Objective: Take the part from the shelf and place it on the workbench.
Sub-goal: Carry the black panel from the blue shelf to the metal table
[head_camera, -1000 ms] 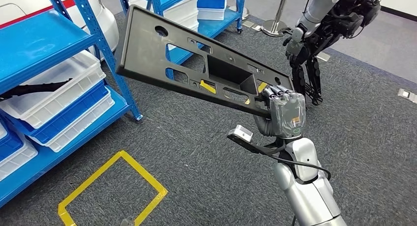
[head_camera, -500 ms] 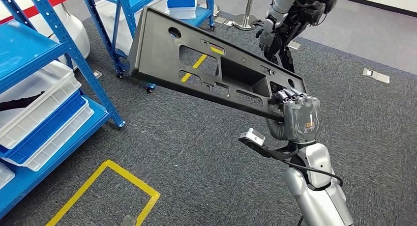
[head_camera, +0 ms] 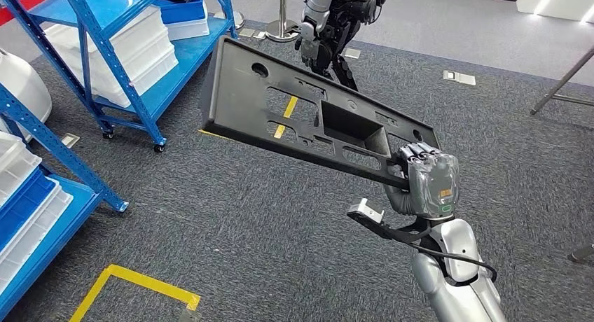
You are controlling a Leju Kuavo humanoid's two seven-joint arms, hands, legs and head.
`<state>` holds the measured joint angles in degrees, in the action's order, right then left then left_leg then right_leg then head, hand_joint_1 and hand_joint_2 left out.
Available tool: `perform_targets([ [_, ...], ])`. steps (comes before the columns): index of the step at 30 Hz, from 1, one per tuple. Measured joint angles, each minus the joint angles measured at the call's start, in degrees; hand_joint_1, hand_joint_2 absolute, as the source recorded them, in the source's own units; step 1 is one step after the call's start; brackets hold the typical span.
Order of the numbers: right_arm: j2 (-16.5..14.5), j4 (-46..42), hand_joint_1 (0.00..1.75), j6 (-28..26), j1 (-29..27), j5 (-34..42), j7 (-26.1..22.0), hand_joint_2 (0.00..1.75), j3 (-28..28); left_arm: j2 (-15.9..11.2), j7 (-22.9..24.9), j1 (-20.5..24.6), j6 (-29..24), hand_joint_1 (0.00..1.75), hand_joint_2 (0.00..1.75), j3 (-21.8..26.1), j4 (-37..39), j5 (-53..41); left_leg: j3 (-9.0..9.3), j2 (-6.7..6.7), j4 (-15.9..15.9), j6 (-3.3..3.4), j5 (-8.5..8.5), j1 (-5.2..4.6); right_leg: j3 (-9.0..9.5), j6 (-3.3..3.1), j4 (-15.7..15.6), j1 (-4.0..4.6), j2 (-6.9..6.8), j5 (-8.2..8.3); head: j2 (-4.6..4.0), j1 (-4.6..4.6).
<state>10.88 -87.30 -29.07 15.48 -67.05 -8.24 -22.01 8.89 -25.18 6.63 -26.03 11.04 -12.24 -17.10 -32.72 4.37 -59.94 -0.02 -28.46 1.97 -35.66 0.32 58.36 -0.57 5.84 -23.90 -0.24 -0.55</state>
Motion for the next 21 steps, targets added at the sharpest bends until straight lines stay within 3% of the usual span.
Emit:
perform_targets([
  [1, 0.2, 0.0, 1.75, -0.3, -0.6, 0.4, -0.4, 0.00, 0.3, 0.0, 0.0, -0.1, 0.1, 0.00, 1.75, -0.1, 0.1, -0.2, 0.02, 0.24, 0.2, 0.23, -0.11, -0.18, -0.31, 0.42, 0.0, -0.02, 0.57, 0.20, 0.00, 0.08],
  [3, 0.8, -0.1, 1.75, -0.7, -1.4, 1.2, -1.2, 0.00, 0.8, -0.1, 0.2, -0.4, 0.1, 0.00, 1.75, -0.2, 0.1, -0.4, 0.13, -1.22, 0.7, 1.13, 0.48, -0.49, -0.86, 1.31, -0.2, -0.09, 1.45, 0.61, 0.00, 0.16],
  [5, 1.3, 0.0, 1.75, -0.8, -1.4, 1.8, -1.7, 0.00, 1.2, -0.3, 0.2, -0.6, 0.1, 0.00, 1.75, -0.2, 0.1, -0.4, 0.50, -2.55, 1.7, 2.16, 1.21, -0.52, -2.14, 1.63, 1.6, 0.05, -0.61, -0.35, 0.00, 0.42],
  [7, 1.6, 0.0, 1.75, -0.9, -1.4, 2.2, -1.8, 0.00, 1.3, -0.5, -0.1, -1.0, 0.0, 0.00, 1.75, -0.2, 0.1, -0.4, 0.64, -3.77, 2.3, 2.70, 1.57, -0.71, -5.18, 1.43, 8.2, -0.04, -3.88, -3.44, 0.00, 0.90],
  [9, 2.0, 0.1, 1.75, -1.1, -2.1, 2.7, -1.8, 0.00, 1.5, -0.6, -0.4, -1.5, -0.3, 0.00, 1.75, -0.2, 0.3, -0.4, 0.56, -4.86, 2.3, 2.75, 1.60, -0.88, -7.95, 1.64, 14.9, -0.40, -4.98, -5.99, 0.00, 1.17],
  [10, 2.3, 0.1, 1.75, -1.2, -2.5, 2.9, -1.8, 0.00, 1.5, -0.7, -0.5, -1.7, -0.4, 0.00, 1.75, -0.2, 0.3, -0.4, 0.54, -5.20, 2.3, 2.72, 1.59, -0.89, -8.03, 2.03, 15.7, -0.67, -5.13, -6.18, 0.00, 1.22],
  [11, 2.6, 0.1, 1.75, -1.2, -2.9, 3.0, -1.8, 0.00, 1.6, -0.7, -0.5, -1.8, -0.5, 0.00, 1.75, -0.2, 0.3, -0.4, 0.54, -5.45, 2.2, 2.62, 1.57, -0.84, -6.78, 2.61, 14.0, -0.99, -5.27, -5.49, 0.00, 1.31],
  [13, 2.9, 0.1, 1.75, -1.3, -3.1, 3.2, -1.9, 0.00, 1.7, -0.8, -0.5, -1.9, -0.6, 0.00, 1.75, -0.2, 0.3, -0.4, 0.61, -5.75, 2.1, 2.13, 1.44, -0.80, -2.00, 3.75, 6.0, -1.67, -5.88, -3.28, 0.00, 1.50],
  [15, 3.1, 0.0, 1.75, -1.6, -3.2, 3.5, -2.1, 0.00, 1.8, -0.9, -0.5, -1.9, -0.8, 0.00, 1.75, -0.2, 0.4, -0.5, 0.53, -5.85, 1.9, 1.42, 1.17, -1.02, 1.41, 3.69, 0.3, -1.75, -6.22, -1.94, 0.00, 1.60],
  [17, 3.3, 0.1, 1.75, -1.8, -3.3, 4.0, -2.4, 0.00, 1.9, -1.0, -0.4, -2.0, -1.2, 0.00, 1.75, -0.2, 0.4, -0.7, 0.32, -5.79, 1.7, 1.67, 1.07, -1.17, 1.82, 3.05, -0.4, -1.68, -6.04, -1.63, 0.00, 1.21],
  [19, 3.5, 0.2, 1.75, -1.9, -3.3, 4.4, -2.6, 0.00, 1.9, -1.0, -0.2, -2.3, -1.5, 0.00, 1.75, -0.2, 0.5, -1.0, 0.19, -5.73, 1.5, 2.37, 1.20, -1.02, 1.54, 2.88, -0.2, -1.67, -5.93, -1.58, 0.00, 0.60],
  [21, 3.6, 0.4, 1.75, -2.1, -3.4, 4.6, -2.9, 0.00, 2.0, -1.0, 0.0, -2.5, -1.2, 0.00, 1.75, -0.2, 0.5, -1.1, -0.04, -5.77, 1.2, 2.33, 1.13, -0.83, 1.15, 2.54, 0.4, -1.32, -5.85, -1.81, 0.00, 0.34],
])
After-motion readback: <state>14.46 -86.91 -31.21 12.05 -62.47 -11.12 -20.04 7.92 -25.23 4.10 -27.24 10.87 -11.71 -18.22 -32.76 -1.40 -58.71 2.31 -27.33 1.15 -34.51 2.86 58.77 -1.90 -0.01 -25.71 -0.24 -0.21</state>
